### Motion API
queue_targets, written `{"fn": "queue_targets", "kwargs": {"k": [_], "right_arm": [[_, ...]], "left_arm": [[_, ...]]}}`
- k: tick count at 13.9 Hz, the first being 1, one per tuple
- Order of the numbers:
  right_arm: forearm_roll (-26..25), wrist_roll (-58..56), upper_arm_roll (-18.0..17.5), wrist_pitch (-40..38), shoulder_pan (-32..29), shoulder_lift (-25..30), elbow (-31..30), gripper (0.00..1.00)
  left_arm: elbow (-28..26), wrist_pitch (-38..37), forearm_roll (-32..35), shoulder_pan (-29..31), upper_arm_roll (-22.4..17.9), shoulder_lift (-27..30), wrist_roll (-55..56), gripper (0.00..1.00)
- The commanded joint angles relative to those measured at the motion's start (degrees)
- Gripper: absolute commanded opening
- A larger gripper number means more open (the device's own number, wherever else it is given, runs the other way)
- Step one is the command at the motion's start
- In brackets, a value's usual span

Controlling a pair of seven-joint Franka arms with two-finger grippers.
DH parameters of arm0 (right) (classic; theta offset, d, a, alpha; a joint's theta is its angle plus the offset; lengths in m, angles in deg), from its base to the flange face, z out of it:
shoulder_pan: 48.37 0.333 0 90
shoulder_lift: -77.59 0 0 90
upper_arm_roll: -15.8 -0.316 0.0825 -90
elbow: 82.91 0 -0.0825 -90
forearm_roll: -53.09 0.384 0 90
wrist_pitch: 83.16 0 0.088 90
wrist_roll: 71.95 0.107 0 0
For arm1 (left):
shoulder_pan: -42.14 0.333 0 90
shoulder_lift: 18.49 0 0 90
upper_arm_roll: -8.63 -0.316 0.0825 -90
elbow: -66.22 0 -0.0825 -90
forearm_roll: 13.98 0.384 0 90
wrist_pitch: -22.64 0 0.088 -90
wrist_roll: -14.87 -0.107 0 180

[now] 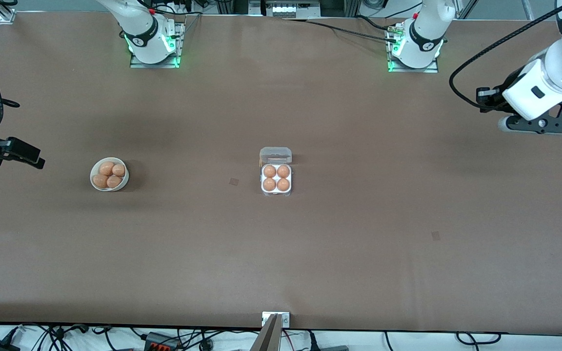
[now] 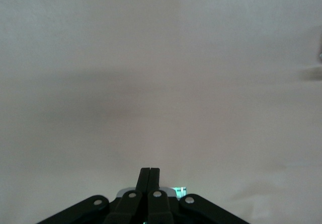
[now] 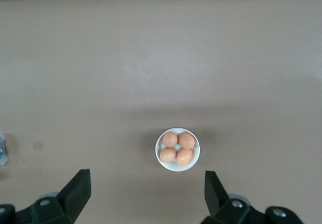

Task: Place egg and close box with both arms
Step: 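Move the left gripper over the open lid of the egg box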

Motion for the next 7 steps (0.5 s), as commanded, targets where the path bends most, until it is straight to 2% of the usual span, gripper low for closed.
{"fn": "queue_targets", "kwargs": {"k": [1,4,7], "right_arm": [[-2.10,-0.84,-1.48,0.39,-0.81,8.54,-10.68,1.00],[-2.10,-1.72,-1.48,2.67,-0.89,12.25,-16.32,1.00],[-2.10,-1.90,-1.48,7.06,-0.89,14.19,-21.41,1.00]], "left_arm": [[1.74,-1.94,-0.70,-0.08,2.21,-0.59,-0.35,0.01],[1.65,-0.98,-0.97,-0.08,8.09,-0.94,0.70,0.01],[-3.60,5.85,-1.05,0.01,13.63,-0.94,6.31,0.01]]}}
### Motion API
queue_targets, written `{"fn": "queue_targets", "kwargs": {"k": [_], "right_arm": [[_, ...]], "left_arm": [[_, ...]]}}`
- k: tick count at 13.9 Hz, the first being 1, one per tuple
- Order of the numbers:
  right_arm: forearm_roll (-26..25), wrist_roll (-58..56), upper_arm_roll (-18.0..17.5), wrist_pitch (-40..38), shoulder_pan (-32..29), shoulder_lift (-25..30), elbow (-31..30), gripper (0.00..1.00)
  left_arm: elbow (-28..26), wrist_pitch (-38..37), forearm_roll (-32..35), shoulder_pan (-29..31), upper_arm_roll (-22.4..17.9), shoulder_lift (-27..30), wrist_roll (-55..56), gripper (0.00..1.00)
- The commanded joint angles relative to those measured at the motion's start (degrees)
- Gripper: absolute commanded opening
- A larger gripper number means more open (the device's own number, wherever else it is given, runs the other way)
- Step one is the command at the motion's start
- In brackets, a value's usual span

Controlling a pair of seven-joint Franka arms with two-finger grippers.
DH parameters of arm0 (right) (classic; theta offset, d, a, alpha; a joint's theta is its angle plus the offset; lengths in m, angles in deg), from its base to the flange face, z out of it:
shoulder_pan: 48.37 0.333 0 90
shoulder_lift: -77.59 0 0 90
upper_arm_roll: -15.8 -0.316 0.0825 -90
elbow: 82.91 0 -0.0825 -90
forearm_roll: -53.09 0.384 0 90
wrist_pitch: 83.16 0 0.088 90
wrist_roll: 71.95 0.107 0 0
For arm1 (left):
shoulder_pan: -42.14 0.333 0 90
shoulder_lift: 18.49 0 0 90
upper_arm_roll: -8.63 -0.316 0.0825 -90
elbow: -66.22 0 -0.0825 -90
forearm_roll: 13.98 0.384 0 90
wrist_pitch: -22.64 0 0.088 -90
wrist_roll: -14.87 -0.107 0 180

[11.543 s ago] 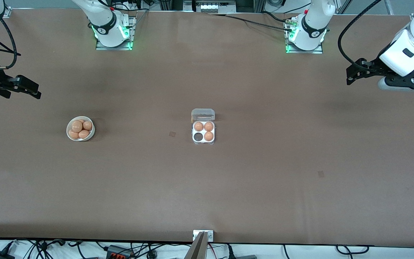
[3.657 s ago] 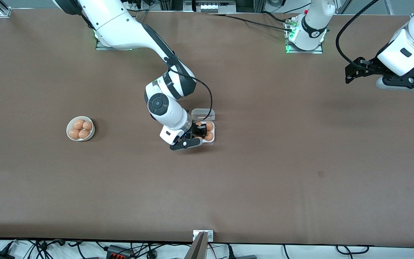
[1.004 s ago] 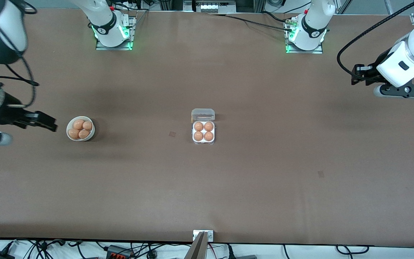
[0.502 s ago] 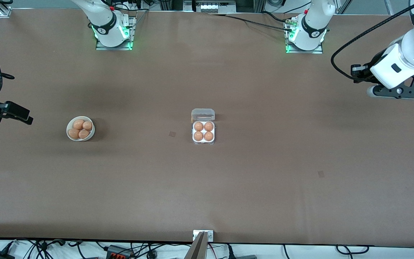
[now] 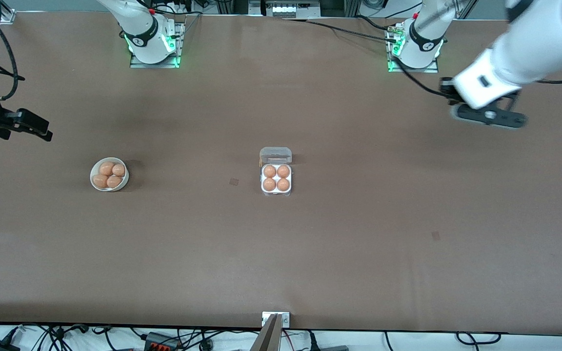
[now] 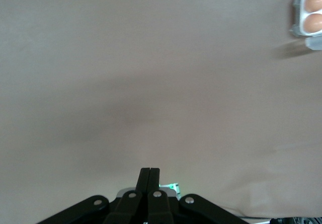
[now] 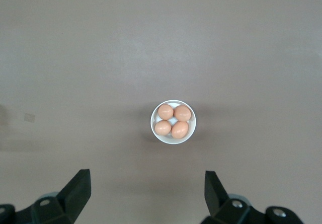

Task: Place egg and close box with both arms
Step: 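Move the left gripper over the open lid of the egg box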

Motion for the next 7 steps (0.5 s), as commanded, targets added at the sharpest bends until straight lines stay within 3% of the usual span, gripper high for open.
{"fn": "queue_targets", "kwargs": {"k": [1,5,7], "right_arm": [[-0.81,-0.94,-1.02,4.72,-0.80,3.78,-6.67,1.00],[-0.81,-1.55,-1.02,5.17,-0.80,4.14,-7.39,1.00],[-0.81,-3.04,-0.93,4.99,-0.88,4.14,-6.86,1.00]], "left_arm": [[-4.94,7.29,-1.10,0.54,4.63,-0.66,5.53,0.01],[-8.30,16.63,-1.55,0.54,13.94,-3.73,19.31,0.01],[-8.30,21.54,-1.63,0.54,15.98,-6.89,21.46,0.01]]}}
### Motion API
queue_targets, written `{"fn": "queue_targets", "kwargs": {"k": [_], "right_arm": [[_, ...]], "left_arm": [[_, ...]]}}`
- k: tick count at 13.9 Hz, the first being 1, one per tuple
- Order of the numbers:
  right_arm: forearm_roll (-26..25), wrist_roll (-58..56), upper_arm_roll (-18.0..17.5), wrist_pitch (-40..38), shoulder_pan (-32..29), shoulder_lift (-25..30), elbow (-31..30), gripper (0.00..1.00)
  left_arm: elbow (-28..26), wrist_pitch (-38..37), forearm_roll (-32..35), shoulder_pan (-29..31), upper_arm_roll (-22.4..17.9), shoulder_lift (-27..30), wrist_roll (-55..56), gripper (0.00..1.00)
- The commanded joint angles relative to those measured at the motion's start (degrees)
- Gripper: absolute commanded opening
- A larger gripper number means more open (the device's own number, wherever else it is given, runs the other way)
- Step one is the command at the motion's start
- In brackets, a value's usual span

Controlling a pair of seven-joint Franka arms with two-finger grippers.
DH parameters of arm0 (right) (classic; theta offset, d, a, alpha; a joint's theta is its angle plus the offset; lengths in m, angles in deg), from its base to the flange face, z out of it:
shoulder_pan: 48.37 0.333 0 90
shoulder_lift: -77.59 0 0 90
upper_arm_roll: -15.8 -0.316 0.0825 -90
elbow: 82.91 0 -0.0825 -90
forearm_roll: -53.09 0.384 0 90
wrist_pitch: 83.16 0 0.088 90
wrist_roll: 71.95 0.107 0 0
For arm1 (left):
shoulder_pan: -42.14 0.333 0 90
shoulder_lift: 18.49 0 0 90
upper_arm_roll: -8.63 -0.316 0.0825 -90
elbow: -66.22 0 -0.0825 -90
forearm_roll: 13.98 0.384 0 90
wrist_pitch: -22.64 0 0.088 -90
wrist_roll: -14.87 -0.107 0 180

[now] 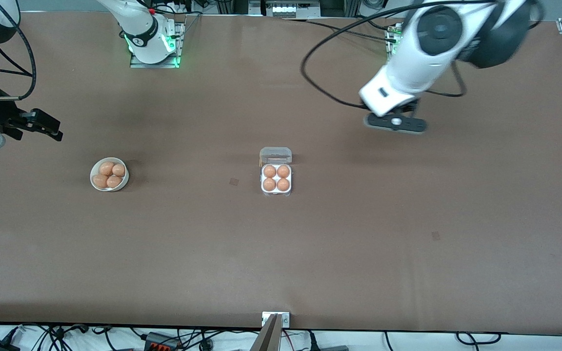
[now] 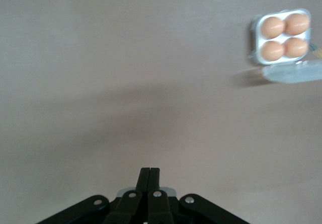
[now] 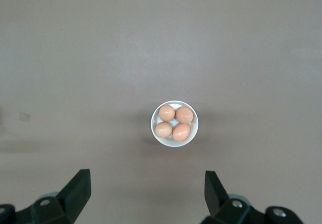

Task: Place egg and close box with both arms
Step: 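Move the left gripper over the open lid of the egg box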

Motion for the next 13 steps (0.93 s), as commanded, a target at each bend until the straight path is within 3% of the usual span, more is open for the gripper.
{"fn": "queue_targets", "kwargs": {"k": [1,5,10,13], "right_arm": [[-0.66,-2.69,-0.51,0.66,-0.97,1.86,-1.30,1.00],[-0.66,-2.60,-0.51,0.31,-1.06,0.63,1.51,1.00],[-0.05,-2.52,-0.33,-4.08,-1.24,0.54,1.60,1.00],[-0.13,-2.78,0.46,-4.17,-1.24,1.77,1.60,1.00]], "left_arm": [[0.25,5.87,-0.85,0.84,2.96,-4.25,2.26,0.01],[-0.01,15.63,-0.76,-0.03,9.46,-12.07,7.27,0.01],[-0.36,23.02,0.64,-5.31,9.21,-17.97,12.97,0.01],[-0.36,29.16,9.49,-8.72,9.21,-23.23,22.35,0.01]]}}
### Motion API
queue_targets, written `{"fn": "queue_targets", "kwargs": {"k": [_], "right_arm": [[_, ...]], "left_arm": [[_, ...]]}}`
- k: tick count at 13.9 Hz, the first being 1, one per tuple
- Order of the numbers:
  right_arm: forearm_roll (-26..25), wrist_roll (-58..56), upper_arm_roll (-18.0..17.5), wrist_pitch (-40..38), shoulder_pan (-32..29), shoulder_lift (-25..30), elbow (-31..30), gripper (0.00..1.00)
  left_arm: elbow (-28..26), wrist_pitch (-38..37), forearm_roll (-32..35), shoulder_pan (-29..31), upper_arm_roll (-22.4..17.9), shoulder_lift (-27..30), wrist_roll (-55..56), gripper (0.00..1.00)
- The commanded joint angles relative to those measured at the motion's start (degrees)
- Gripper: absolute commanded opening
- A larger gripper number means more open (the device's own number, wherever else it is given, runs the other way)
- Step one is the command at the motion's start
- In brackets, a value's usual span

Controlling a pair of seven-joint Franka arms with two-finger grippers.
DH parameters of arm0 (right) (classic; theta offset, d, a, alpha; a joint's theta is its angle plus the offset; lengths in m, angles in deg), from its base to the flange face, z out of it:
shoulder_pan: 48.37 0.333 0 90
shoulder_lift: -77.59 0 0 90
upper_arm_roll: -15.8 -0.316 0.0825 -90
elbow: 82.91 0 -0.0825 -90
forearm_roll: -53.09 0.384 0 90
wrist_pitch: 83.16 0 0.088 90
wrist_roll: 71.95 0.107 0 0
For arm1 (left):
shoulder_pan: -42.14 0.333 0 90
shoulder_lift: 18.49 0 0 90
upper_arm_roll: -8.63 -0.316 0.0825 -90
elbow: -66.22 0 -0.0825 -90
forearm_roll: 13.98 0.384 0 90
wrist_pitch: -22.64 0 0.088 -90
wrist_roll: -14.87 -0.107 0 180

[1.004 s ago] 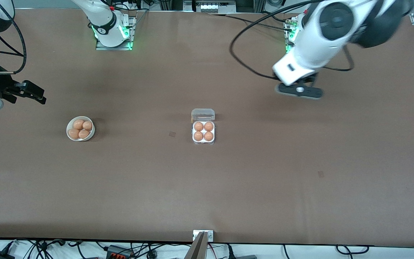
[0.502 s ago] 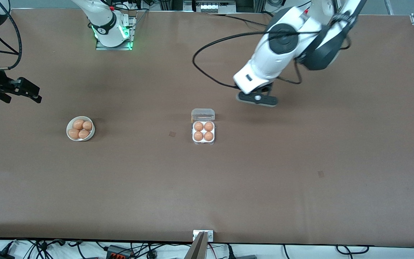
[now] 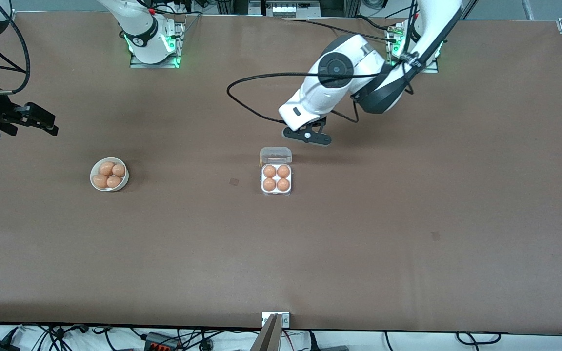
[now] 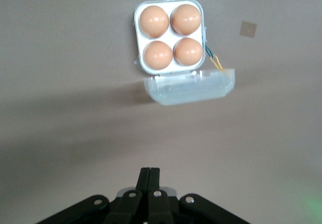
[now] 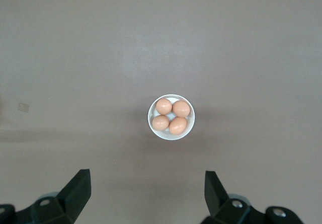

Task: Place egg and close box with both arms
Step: 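Move the left gripper over the open lid of the egg box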

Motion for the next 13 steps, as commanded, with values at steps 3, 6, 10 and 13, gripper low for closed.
{"fn": "queue_targets", "kwargs": {"k": [3,6,10,13], "right_arm": [[-0.39,-1.07,-0.06,-1.26,-0.47,1.51,0.66,1.00],[-0.04,-0.89,-0.15,-0.64,-0.55,1.34,1.27,1.00],[-0.30,-0.36,-0.32,-0.73,-0.29,1.16,1.46,1.00],[-0.13,-0.28,-1.20,-0.64,-2.39,0.98,1.54,1.00]], "left_arm": [[0.58,8.39,14.59,-5.01,0.28,-7.52,16.60,0.01],[0.93,11.02,19.87,-5.81,0.19,-9.98,18.28,0.01],[1.02,16.57,26.02,-6.16,0.01,-13.49,22.05,0.01],[1.54,16.66,31.64,-6.51,-0.77,-13.85,23.82,0.01]]}}
